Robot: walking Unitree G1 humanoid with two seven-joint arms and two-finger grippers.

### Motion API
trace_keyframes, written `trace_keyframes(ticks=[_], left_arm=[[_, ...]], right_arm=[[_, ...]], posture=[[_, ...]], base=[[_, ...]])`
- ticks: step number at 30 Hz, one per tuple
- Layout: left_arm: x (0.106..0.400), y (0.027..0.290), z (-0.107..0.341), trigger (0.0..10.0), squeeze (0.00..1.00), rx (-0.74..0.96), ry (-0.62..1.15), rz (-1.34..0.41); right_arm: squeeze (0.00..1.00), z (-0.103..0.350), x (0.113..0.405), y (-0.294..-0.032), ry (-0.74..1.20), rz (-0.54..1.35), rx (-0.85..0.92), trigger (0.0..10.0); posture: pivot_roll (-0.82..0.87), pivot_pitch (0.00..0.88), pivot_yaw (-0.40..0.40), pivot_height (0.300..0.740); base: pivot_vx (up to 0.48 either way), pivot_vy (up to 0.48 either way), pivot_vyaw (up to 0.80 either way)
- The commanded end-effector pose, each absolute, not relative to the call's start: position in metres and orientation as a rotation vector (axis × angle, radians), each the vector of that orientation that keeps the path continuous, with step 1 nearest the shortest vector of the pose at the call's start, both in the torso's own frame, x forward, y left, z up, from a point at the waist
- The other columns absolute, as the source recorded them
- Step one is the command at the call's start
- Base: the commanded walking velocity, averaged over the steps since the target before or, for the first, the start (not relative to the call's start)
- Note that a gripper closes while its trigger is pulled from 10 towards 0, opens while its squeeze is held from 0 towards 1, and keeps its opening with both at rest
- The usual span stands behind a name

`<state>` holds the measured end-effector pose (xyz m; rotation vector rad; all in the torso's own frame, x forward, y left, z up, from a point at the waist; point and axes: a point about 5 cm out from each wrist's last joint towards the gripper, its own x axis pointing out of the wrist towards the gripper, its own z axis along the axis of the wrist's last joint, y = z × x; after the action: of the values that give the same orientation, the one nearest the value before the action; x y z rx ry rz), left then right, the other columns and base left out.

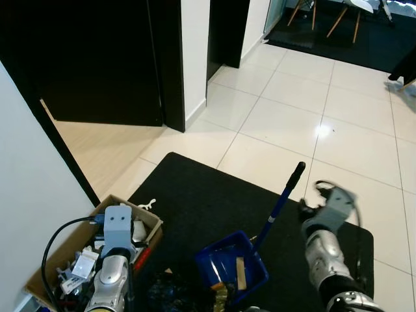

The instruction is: Sweep floor

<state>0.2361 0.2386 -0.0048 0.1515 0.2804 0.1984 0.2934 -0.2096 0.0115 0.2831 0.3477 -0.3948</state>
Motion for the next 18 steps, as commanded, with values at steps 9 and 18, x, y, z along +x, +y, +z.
trace_keyframes(ticks=[9, 18], left_arm=[[0.222, 0.246, -0.011, 10.0, 0.00, 0.133, 0.328, 0.235], [0.217, 0.254, -0.003, 10.0, 0.00, 0.130, 0.302, 0.263]], right_arm=[[0.00, 0.029, 0.311, -0.235, 0.384, -0.315, 0.180, 10.0], [0.00, 0.045, 0.329, -0.225, 0.426, -0.053, -0.066, 10.0]], posture=[[0.23, 0.020, -0.043, 0.740], [0.24, 0.084, -0.049, 0.740]], base=[[0.000, 0.000, 0.00], [0.000, 0.000, 0.00]])
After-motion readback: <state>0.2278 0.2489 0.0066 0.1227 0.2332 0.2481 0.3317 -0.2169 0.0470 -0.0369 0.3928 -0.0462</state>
